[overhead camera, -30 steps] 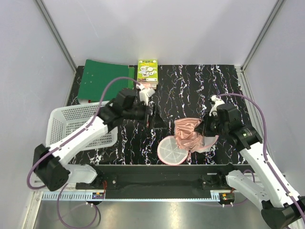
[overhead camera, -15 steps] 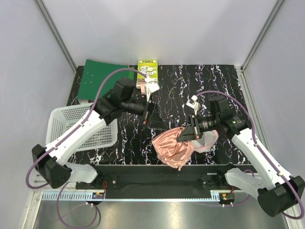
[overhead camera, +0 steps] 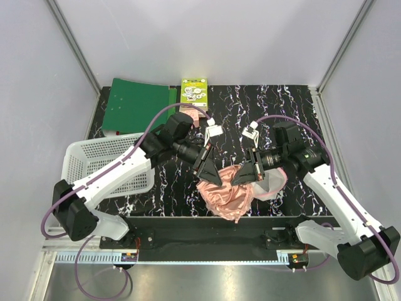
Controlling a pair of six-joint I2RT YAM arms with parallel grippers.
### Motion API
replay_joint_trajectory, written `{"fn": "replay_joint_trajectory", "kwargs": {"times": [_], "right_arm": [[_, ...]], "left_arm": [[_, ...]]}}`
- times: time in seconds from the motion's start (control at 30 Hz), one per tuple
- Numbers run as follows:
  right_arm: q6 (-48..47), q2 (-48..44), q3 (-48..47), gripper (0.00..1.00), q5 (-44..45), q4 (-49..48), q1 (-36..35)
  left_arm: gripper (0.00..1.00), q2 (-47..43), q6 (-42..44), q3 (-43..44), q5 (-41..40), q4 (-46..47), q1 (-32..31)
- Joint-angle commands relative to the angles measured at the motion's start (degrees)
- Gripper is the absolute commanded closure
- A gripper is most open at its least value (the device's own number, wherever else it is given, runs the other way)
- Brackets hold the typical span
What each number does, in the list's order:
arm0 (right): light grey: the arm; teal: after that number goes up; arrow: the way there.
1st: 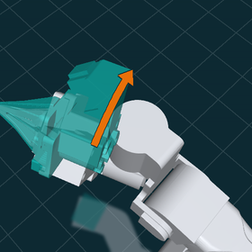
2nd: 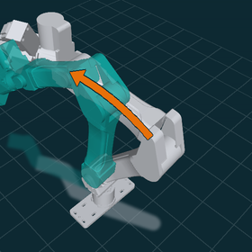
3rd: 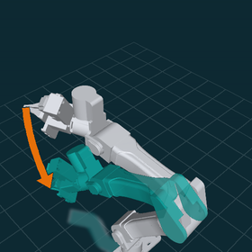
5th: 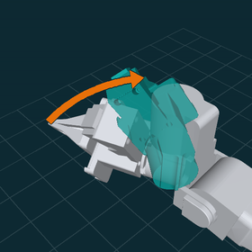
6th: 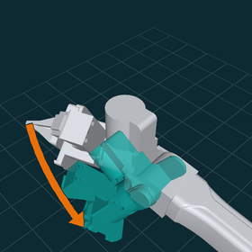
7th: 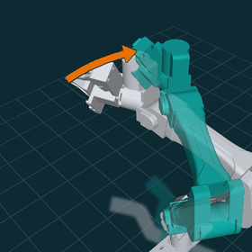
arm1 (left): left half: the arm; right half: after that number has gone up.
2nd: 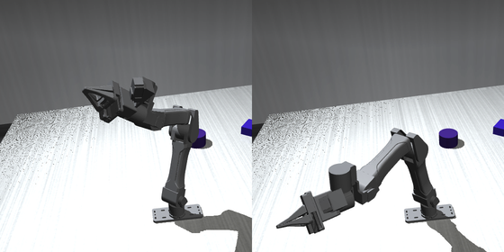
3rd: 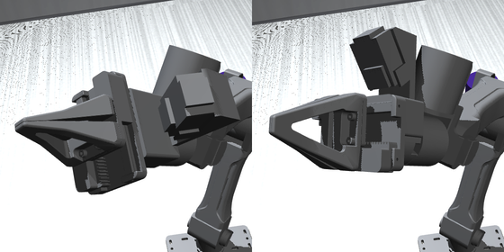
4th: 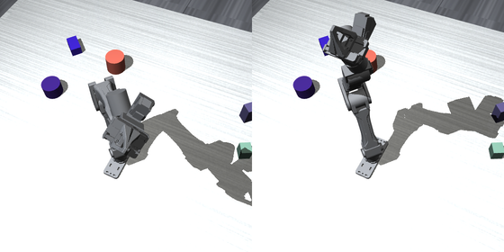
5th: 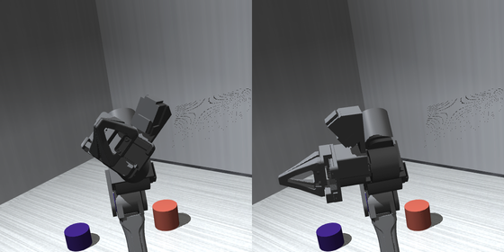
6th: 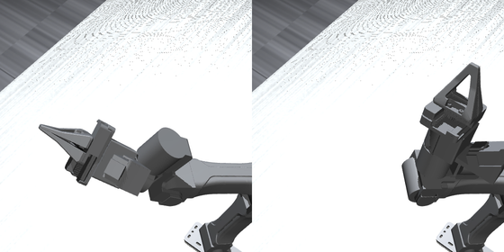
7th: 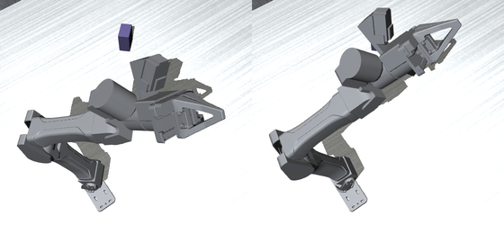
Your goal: Place the bra in the laundry bag and zip it closed
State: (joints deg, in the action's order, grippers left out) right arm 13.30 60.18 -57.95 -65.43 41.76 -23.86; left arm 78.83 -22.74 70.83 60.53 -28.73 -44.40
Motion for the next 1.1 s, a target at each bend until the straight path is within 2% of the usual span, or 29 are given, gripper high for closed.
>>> {"fn": "replay_joint_trajectory", "kwargs": {"times": [0.0,0.03,0.13,0.17,0.23,0.27,0.37,0.47,0.73,1.07], "right_arm": [[1.90,0.37,-2.69,0.84,2.23,-1.85,-0.31],[2.60,0.46,-2.52,0.79,2.58,-2.46,-0.31],[6.38,1.60,-1.38,0.65,4.87,-4.48,-0.40],[7.87,2.04,-0.68,0.51,4.96,-5.88,-0.40],[12.96,2.48,1.61,0.40,4.44,-11.05,-0.40],[17.33,2.57,2.66,0.29,3.91,-13.61,-0.31],[24.37,1.96,5.21,0.15,2.94,-22.66,-0.31],[28.34,0.64,6.18,0.01,3.03,-27.77,-0.31],[33.01,-1.82,7.77,0.00,4.43,-32.61,-0.31],[38.81,-2.09,9.17,0.02,6.98,-43.06,-0.40]], "left_arm": [[0.93,-1.48,-2.57,-0.43,3.19,3.86,-0.07],[1.00,-1.92,-2.83,-0.51,1.27,3.86,0.02],[1.00,-4.12,-4.06,-0.08,-4.52,4.03,0.37],[1.00,-4.73,-4.59,0.01,-5.94,4.03,0.54],[1.00,-6.22,-4.68,-0.07,-9.88,4.21,0.63],[1.00,-6.75,-5.03,-0.42,-11.47,4.38,0.81],[1.00,-8.86,-5.47,-1.39,-15.70,5.26,1.25],[1.00,-11.06,-6.08,-2.53,-19.92,6.14,2.21],[1.00,-16.33,-8.72,-4.29,-29.33,10.62,3.97],[1.00,-17.21,-15.84,-7.98,-29.24,19.32,3.97]]}}
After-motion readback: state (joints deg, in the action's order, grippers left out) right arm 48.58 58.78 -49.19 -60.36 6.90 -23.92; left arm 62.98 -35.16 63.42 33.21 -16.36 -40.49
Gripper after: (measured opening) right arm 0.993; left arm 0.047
